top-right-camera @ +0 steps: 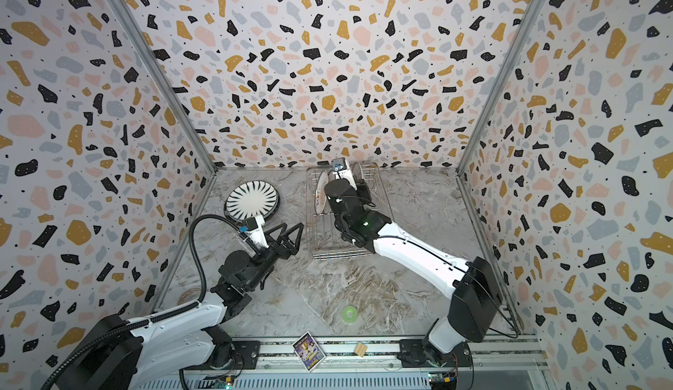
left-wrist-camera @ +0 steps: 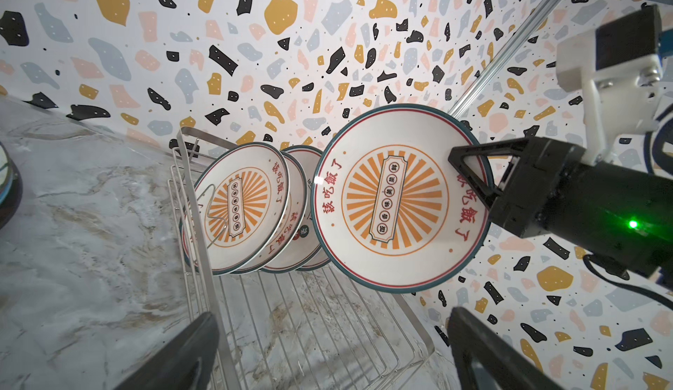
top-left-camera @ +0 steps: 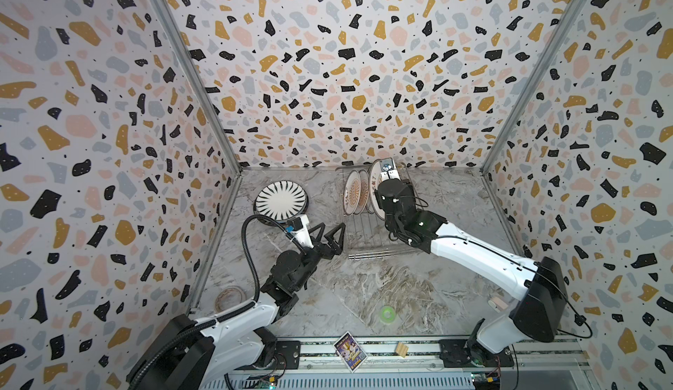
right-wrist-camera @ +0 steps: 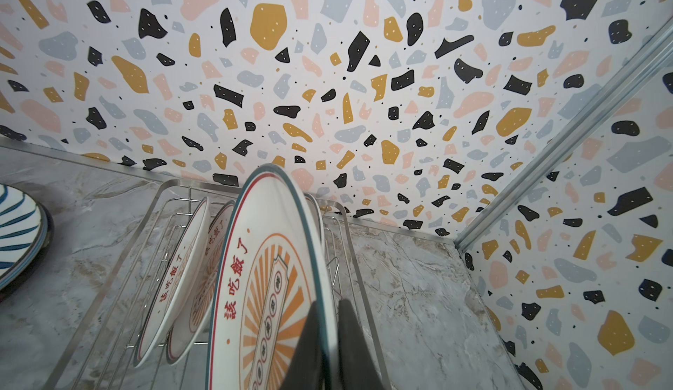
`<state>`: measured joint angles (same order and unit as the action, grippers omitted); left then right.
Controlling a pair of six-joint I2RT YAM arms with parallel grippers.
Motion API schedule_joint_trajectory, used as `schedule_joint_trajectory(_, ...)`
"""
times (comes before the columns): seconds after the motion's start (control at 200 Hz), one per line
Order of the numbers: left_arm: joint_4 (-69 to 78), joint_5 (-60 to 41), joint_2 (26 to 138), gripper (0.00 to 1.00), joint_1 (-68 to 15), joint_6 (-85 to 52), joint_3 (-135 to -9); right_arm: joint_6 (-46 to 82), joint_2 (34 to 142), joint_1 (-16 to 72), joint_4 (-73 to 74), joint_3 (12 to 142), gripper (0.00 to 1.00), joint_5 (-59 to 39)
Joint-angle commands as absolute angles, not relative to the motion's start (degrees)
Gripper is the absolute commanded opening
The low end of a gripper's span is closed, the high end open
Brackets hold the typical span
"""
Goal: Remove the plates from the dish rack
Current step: 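Lift the sunburst plate out of the rack with the right gripper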
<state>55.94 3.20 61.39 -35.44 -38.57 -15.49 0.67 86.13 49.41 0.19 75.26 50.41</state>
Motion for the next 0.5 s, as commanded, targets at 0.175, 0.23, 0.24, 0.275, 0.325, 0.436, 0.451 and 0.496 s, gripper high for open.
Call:
schedule_joint_trajectory(0.175,62.2,-2.4,64.5,1.0,-35.7,-38.1,-16.2,12.3,69.6,41.2,5.8,64.2,0.03,24.0)
schedule_joint_trajectory(0.23,63.1,-3.3,64.9,1.0,-35.7,-38.4,-16.2,13.8,67.7,38.3,7.7,61.2,0.03,18.0)
schedule_joint_trajectory(0.24,63.4,-3.5,65.0,1.0,-35.7,-38.4,-16.2,14.1,67.2,37.8,8.1,60.7,0.03,16.9)
schedule_joint_trajectory(0.275,64.2,-4.1,65.4,1.0,-35.7,-38.6,-16.2,15.4,65.9,36.2,9.3,58.9,0.03,13.5)
schedule_joint_trajectory(0.325,64.9,-5.3,65.9,1.0,-35.7,-38.6,-16.5,17.1,64.5,33.8,10.7,56.7,0.03,8.4)
schedule_joint_trajectory(0.436,65.2,-8.6,66.9,1.0,-35.8,-37.9,-17.8,20.7,62.3,28.6,12.9,53.4,0.03,-1.5)
schedule_joint_trajectory(0.451,65.3,-8.7,67.0,1.0,-35.8,-37.8,-17.8,21.2,62.2,27.8,13.1,53.0,0.03,-2.9)
schedule_joint_trajectory(0.496,66.0,-8.5,67.4,1.0,-35.9,-37.8,-17.6,22.5,61.7,25.6,14.1,51.9,0.03,-7.5)
